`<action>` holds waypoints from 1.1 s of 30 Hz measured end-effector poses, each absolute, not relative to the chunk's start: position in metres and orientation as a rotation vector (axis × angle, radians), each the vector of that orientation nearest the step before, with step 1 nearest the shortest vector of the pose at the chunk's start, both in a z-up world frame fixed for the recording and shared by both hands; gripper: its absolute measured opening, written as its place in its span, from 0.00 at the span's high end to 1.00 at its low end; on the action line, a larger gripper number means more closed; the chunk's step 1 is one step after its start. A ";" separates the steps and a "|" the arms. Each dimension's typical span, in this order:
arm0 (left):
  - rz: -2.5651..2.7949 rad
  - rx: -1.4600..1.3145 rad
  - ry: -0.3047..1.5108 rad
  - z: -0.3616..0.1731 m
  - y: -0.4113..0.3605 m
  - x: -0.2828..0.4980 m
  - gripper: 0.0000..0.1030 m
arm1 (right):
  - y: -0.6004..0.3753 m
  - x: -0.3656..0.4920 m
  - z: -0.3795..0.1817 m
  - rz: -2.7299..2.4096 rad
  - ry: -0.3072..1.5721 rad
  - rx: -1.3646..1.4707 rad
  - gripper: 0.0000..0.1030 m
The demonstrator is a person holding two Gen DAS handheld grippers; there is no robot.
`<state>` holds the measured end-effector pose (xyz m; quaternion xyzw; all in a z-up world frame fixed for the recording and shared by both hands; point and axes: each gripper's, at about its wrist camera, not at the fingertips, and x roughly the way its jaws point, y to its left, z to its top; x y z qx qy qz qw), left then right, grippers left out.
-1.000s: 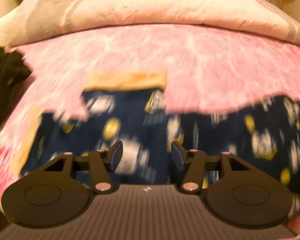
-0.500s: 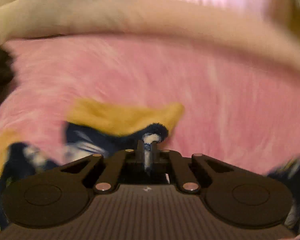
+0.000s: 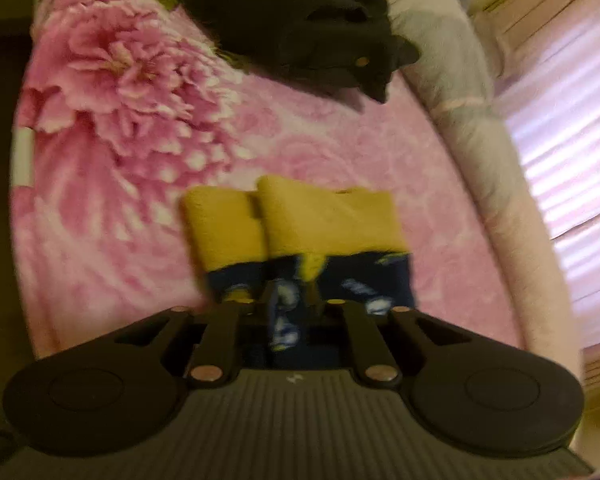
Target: Fold clothes
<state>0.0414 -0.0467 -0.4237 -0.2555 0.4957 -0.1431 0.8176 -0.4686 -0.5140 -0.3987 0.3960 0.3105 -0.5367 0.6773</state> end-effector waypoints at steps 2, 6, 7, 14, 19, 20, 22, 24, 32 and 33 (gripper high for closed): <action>-0.321 -0.556 1.054 -0.422 -0.049 0.040 0.75 | -0.513 -0.446 -0.394 -1.144 0.716 0.823 0.29; -0.309 -0.562 1.060 -0.423 -0.050 0.044 0.72 | -0.518 -0.372 -0.395 -0.908 0.748 0.783 0.29; -0.303 -0.569 1.065 -0.423 -0.049 0.045 0.72 | -0.520 -0.345 -0.401 -0.828 0.793 0.792 0.29; -0.264 -0.417 1.161 -0.414 -0.053 0.037 0.72 | -0.462 -0.156 -0.434 -0.301 1.132 0.629 0.30; -0.300 -0.375 1.185 -0.408 -0.047 0.045 0.72 | -0.374 -0.119 -0.417 -0.213 1.099 0.457 0.39; -0.303 -0.383 1.190 -0.407 -0.044 0.051 0.72 | -0.362 -0.123 -0.418 -0.219 1.095 0.469 0.42; -0.307 -0.380 1.203 -0.404 -0.040 0.063 0.72 | -0.340 -0.139 -0.425 -0.235 1.096 0.490 0.53; -0.318 -0.350 1.211 -0.398 -0.037 0.071 0.72 | -0.312 -0.153 -0.436 -0.256 1.133 0.434 0.56; -0.355 -0.301 1.240 -0.404 -0.018 0.070 0.72 | -0.203 -0.164 -0.459 -0.077 1.145 -0.006 0.73; -0.362 -0.320 1.237 -0.406 -0.016 0.070 0.72 | -0.198 -0.162 -0.464 -0.076 1.148 -0.038 0.74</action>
